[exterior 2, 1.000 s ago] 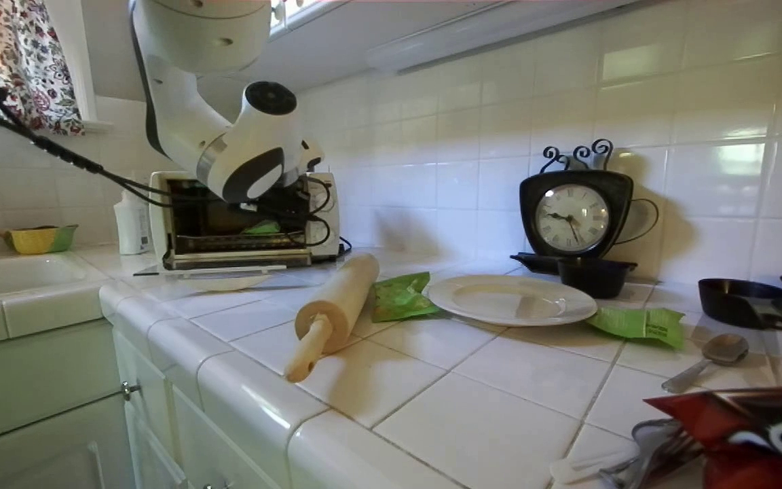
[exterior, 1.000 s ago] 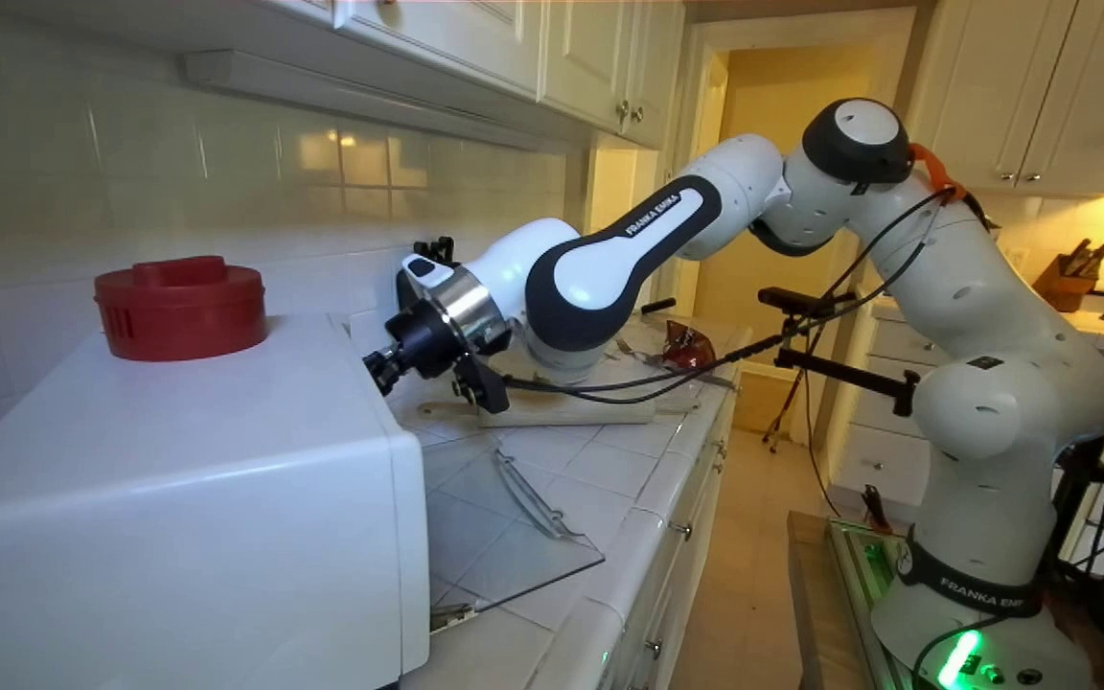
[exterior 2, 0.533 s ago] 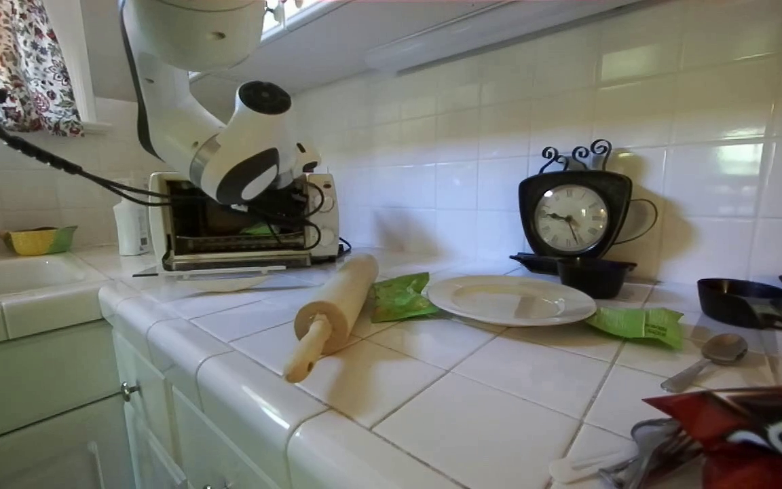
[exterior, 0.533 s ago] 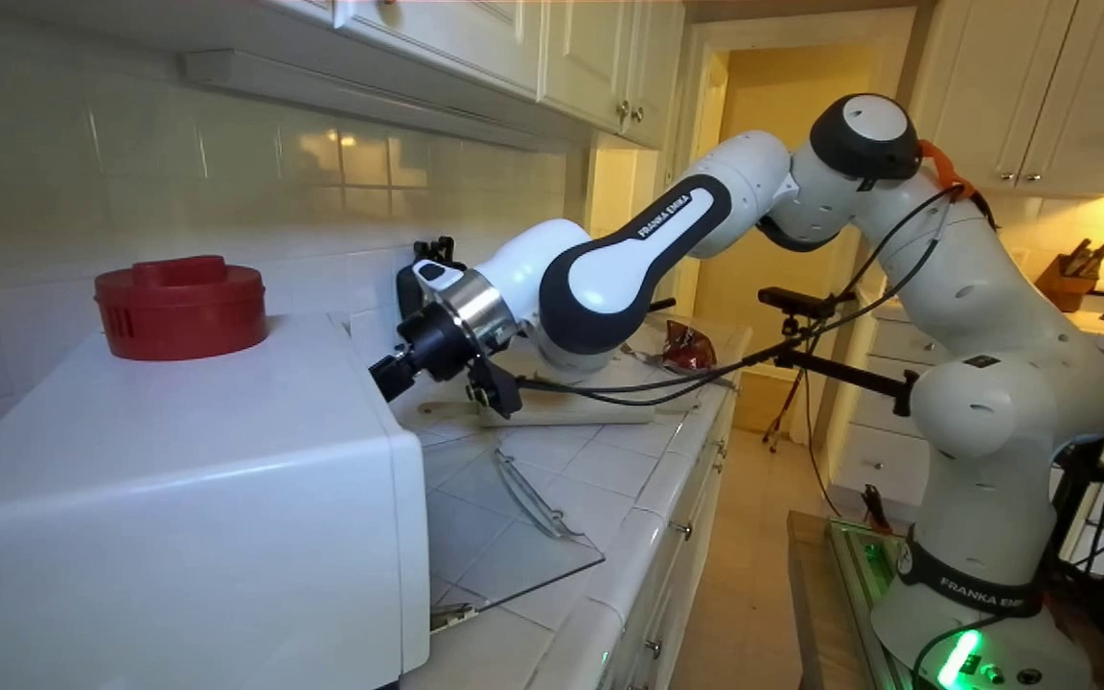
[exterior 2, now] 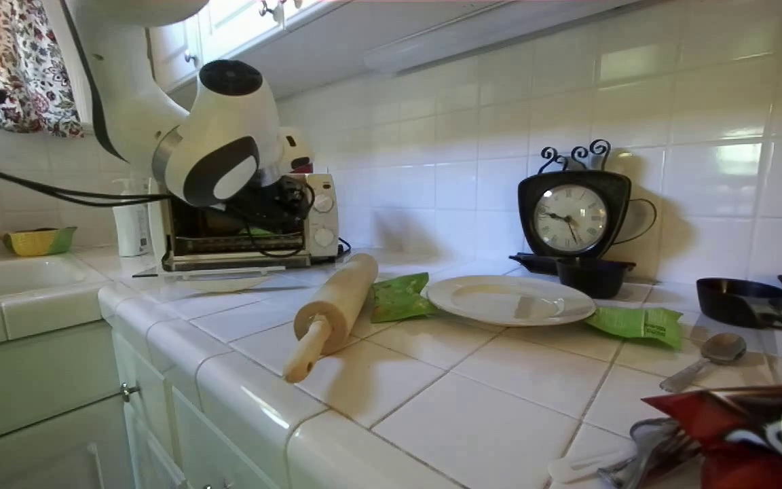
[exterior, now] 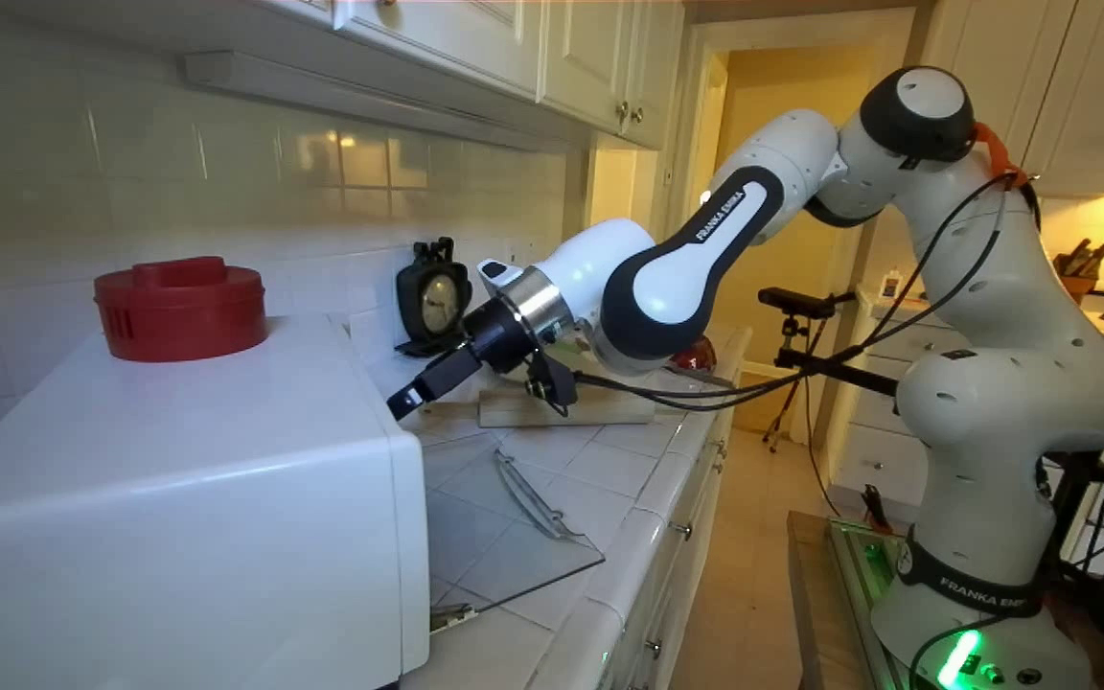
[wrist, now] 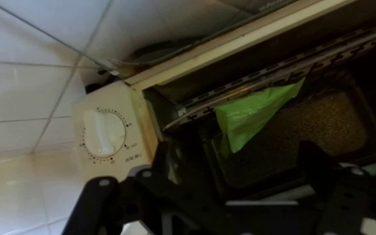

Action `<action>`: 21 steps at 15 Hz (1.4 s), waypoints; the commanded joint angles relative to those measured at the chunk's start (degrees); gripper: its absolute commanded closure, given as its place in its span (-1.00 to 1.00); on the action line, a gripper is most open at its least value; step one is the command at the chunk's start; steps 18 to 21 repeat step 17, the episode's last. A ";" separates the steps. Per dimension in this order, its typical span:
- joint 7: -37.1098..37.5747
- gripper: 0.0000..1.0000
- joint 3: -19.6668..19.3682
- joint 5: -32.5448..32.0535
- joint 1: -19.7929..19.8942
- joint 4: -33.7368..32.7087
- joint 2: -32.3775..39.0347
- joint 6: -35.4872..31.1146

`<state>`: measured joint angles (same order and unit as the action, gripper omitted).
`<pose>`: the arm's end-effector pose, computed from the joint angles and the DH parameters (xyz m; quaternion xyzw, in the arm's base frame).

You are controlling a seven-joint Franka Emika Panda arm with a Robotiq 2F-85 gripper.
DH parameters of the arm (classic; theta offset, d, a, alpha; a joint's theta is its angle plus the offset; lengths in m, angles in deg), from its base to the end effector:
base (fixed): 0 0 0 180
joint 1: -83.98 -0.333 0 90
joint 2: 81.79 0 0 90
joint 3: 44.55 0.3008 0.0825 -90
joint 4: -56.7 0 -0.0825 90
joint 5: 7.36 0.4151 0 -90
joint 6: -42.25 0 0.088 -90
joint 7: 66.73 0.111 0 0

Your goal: Open the oven and put the green packet into it

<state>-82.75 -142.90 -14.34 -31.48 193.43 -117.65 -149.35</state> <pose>0.5490 0.1584 0.3431 -0.8563 -0.1675 -0.4133 0.2606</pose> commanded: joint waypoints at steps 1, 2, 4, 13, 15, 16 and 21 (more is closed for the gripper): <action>7.85 -1.00 6.50 4.95 9.14 7.96 12.15 -2.09; 10.02 -1.00 9.62 6.44 12.72 9.65 14.73 -2.01; 13.69 -1.00 17.44 8.96 21.51 12.81 18.26 -2.25; 19.64 -1.00 39.07 13.05 48.91 14.06 24.81 -1.40; 19.61 -1.00 38.50 13.05 48.05 14.06 24.76 -1.39; 19.61 -1.00 38.45 13.04 47.64 14.06 24.77 -1.39; 19.61 -1.00 38.44 13.04 47.37 14.06 24.77 -1.39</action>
